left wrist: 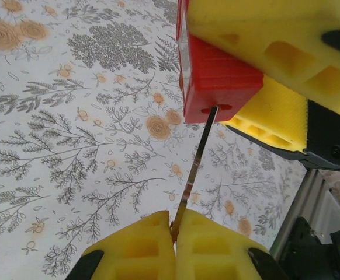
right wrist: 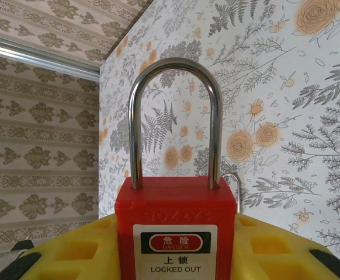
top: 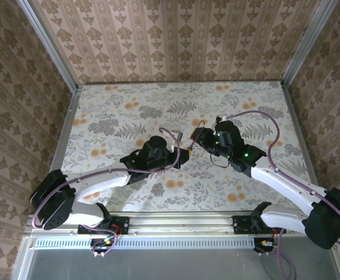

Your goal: Unlock with the key

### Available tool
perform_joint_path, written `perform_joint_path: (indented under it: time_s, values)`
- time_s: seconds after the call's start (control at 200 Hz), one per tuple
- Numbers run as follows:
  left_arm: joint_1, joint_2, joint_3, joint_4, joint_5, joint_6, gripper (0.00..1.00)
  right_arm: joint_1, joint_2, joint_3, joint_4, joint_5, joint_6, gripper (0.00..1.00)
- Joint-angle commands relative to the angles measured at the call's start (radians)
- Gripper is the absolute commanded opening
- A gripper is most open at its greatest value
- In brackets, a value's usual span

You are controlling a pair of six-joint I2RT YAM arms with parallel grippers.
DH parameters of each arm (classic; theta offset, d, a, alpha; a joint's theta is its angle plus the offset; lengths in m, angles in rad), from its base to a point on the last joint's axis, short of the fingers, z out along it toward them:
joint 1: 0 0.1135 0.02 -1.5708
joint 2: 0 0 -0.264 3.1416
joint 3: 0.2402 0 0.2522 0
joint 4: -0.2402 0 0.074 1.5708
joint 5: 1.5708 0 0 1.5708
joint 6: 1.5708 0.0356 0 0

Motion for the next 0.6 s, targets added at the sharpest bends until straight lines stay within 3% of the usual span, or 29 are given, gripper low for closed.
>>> perform_joint_path:
  time_s: [0.0,0.595]
  values:
    - [0.034,-0.038,0.029,0.032,-0.001,-0.078,0.00,0.031,0.003,0.029,-0.074,0.010,-0.043,0.00]
    - [0.037,-0.051,0.040,-0.032,-0.024,-0.140,0.00,0.078,0.028,0.108,-0.167,0.165,-0.114,0.00]
